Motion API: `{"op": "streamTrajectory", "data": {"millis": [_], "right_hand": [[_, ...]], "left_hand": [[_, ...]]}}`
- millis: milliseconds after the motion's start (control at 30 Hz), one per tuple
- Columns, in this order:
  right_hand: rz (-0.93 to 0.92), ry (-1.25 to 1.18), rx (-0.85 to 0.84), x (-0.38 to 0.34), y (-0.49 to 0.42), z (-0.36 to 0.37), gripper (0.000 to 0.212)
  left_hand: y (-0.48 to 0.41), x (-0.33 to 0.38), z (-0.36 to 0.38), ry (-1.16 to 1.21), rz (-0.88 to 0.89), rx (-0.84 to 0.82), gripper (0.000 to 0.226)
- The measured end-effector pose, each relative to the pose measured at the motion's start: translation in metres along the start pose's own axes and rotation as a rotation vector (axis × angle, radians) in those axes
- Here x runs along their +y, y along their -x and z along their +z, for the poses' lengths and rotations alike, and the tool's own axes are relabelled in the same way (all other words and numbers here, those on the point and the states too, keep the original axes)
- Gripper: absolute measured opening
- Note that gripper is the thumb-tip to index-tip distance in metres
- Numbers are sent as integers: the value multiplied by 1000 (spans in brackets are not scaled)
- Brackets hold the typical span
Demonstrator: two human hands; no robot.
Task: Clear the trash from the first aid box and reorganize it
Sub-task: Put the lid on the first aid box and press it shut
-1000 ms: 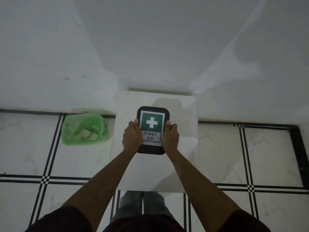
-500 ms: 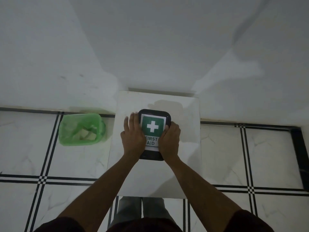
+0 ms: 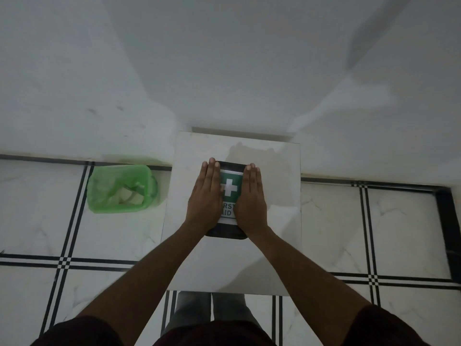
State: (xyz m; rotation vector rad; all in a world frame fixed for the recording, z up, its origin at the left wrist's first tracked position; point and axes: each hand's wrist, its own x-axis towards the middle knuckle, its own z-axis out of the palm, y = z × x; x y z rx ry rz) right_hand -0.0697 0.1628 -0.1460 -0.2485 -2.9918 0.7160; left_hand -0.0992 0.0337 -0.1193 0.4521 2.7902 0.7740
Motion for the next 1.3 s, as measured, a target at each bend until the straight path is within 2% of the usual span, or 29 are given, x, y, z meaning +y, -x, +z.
{"op": "streamTrajectory", "data": {"millis": [300, 533, 633, 733, 867, 1000, 1167, 1233, 1300], "right_hand": [[0, -35, -45, 3, -2, -4, 81], [-33, -10, -78, 5, 4, -17, 65], [-44, 27, -83, -1, 19, -24, 67], [-48, 39, -89, -8, 35, -22, 78], [-44, 94, -121, -8, 43, -14, 76], [-43, 98, -107, -8, 42, -14, 72], [-38, 62, -133, -13, 43, -24, 76], [-39, 44, -129, -15, 38, -32, 70], [-16, 19, -73, -21, 22, -48, 62]], "left_hand": [[-3, -6, 5, 111, 20, 12, 69], [2, -5, -1, 139, -26, -8, 60], [23, -1, 0, 159, 1, 32, 66], [42, 5, 0, 225, 25, 4, 79], [46, 6, -3, 47, 27, -59, 90], [47, 4, 3, -122, 22, -107, 72], [45, 7, -2, -151, 10, -192, 77], [42, 8, -12, -134, 20, -179, 70], [32, 15, -30, -51, 24, -89, 69]]}}
